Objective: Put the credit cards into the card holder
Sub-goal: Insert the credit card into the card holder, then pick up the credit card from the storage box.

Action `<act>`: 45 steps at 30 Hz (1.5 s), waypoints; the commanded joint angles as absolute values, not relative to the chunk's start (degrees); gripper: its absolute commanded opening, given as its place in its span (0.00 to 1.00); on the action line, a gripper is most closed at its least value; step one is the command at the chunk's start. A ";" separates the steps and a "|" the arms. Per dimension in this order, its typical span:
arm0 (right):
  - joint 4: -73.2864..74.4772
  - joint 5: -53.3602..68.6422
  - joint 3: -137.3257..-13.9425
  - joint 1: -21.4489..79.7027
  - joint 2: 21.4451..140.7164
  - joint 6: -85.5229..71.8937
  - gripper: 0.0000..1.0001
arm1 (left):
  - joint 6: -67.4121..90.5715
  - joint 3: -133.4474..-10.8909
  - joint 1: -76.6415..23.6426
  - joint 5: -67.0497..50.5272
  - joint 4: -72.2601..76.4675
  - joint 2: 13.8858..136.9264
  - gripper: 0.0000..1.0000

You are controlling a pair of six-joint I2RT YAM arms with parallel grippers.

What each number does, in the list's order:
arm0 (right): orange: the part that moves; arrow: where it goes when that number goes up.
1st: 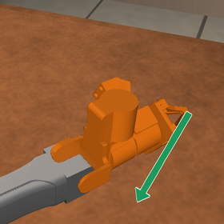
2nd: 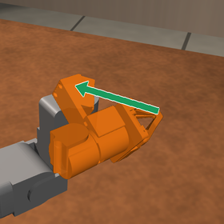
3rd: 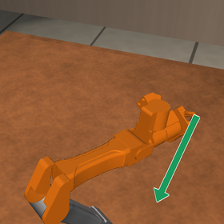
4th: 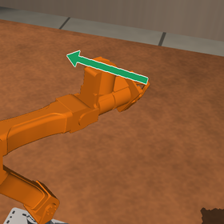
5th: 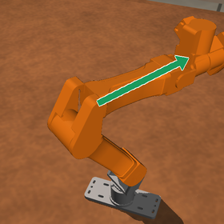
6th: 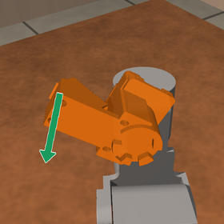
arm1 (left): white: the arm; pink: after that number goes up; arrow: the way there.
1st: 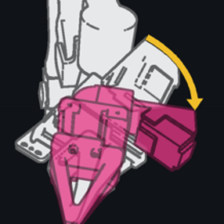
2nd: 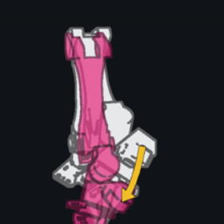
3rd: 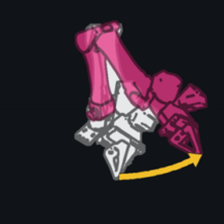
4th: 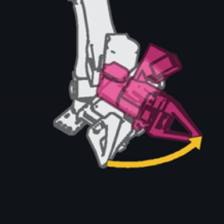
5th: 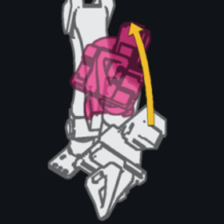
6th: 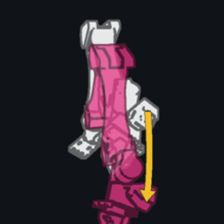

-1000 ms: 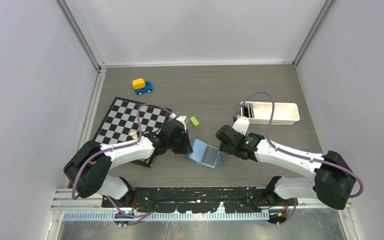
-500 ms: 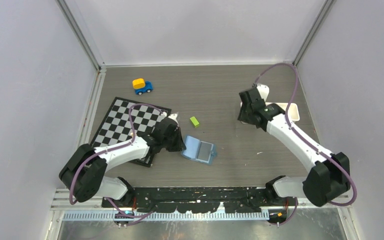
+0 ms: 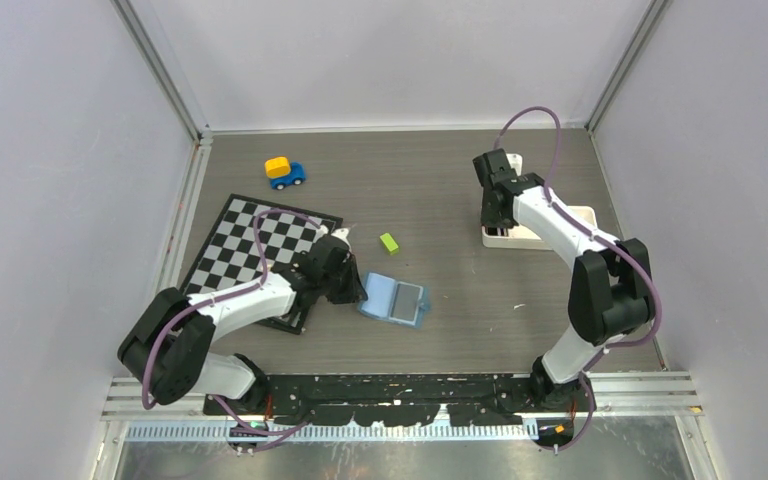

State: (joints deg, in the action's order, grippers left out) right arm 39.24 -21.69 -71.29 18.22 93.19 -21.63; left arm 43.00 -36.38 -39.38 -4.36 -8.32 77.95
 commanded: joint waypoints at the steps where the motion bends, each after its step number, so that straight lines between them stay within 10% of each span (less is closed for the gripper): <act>1: 38.55 -20.83 -74.91 17.77 95.84 -19.06 0.26 | 41.95 -35.57 -38.66 -4.89 -7.81 76.31 0.00; 45: 37.35 -24.42 -76.76 15.29 101.84 -17.59 0.15 | 41.84 -36.58 -37.98 -6.32 -7.91 78.22 0.00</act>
